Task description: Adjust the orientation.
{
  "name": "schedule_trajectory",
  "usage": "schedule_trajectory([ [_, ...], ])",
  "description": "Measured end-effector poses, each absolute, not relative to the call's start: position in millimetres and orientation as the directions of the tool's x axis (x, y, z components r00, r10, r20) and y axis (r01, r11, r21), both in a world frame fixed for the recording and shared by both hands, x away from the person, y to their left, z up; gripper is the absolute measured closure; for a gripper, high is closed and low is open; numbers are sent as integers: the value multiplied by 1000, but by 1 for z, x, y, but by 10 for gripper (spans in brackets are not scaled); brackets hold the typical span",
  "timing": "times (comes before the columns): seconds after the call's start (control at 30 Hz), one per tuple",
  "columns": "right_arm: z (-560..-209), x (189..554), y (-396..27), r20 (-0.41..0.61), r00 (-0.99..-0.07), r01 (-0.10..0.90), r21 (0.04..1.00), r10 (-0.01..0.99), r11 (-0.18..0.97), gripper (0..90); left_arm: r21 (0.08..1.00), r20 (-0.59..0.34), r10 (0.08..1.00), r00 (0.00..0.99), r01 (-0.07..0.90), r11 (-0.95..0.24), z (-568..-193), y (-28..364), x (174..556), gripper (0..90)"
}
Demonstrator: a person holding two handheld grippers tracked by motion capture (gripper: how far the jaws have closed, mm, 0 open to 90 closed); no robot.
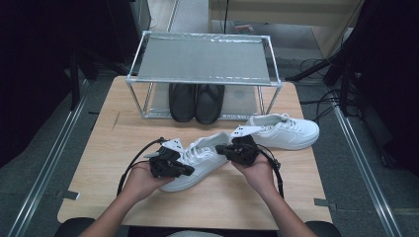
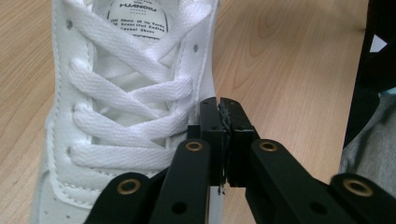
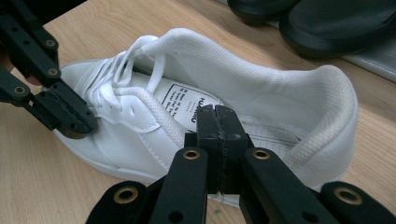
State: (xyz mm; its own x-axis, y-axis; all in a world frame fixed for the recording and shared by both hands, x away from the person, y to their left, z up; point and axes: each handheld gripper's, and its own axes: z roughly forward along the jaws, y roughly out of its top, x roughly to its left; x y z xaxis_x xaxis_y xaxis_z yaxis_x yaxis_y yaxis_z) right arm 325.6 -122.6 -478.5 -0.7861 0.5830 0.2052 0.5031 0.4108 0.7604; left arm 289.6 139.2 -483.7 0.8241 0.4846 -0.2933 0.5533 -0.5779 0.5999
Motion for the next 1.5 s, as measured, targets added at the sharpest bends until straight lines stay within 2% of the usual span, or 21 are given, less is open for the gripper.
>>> schedule_trajectory([
  [0.33, -478, 321, -123, 213, -796, 502, 756, 567, 421, 900, 604, -284, 514, 810, 567, -561, -484, 148, 296, 849],
  [0.63, -478, 317, -122, 214, -803, 499, 752, 557, 430, 900, 602, -281, 520, 807, 570, -559, -484, 151, 302, 893],
  [1.5, -477, 289, -111, 227, -835, 486, 732, 501, 479, 900, 601, -249, 540, 804, 566, -565, -485, 154, 321, 888],
])
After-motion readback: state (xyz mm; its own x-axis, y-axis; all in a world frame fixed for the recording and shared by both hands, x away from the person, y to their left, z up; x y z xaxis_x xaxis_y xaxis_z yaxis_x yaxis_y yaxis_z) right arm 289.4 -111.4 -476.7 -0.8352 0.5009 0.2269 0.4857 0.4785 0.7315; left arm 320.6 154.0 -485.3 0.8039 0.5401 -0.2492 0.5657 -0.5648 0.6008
